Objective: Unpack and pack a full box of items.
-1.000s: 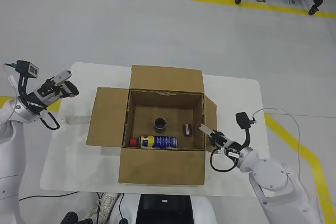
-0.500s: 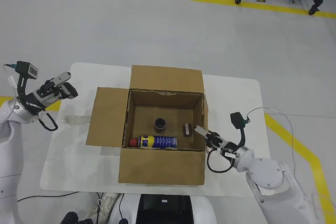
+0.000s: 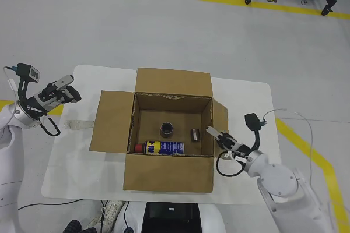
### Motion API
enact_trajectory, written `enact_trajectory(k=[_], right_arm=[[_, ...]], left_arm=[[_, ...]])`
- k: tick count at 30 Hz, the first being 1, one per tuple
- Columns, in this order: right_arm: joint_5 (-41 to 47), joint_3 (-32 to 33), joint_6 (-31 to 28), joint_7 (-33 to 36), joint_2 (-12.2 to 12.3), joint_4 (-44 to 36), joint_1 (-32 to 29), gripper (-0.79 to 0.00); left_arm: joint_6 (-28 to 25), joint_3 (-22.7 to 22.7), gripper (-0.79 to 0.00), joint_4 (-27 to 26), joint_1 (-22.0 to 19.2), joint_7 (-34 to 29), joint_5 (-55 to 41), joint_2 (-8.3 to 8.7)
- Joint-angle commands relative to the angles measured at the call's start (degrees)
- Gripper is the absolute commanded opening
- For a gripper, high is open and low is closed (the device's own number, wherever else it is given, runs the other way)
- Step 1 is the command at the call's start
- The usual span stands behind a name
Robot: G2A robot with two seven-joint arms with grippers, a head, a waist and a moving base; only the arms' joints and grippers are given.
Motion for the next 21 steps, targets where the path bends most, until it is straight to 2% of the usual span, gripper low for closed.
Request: enact_trajectory(k=[1, 7, 14, 21], right_arm=[[-1.13, 0.43, 0.14, -0.5, 0.08, -1.27, -0.31, 0.0], [-8.41, -0.03, 2.93, -1.47, 0.32, -5.16, -0.18, 0.0], [-12.17, -5.38, 0.88, 3.18, 0.06, -6.96, 5.37, 0.0], [-14.71, -12.66, -1.68, 9.16, -0.63, -3.32, 12.7, 0.0]], left_arm=[[0.0, 0.0, 0.0, 0.0, 0.0, 0.0, 0.0, 0.0], [0.0, 0.0, 0.0, 0.0, 0.0, 0.0, 0.0, 0.0], [0.0, 0.0, 0.0, 0.0, 0.0, 0.0, 0.0, 0.0], [0.0, 0.0, 0.0, 0.0, 0.0, 0.0, 0.0, 0.0]])
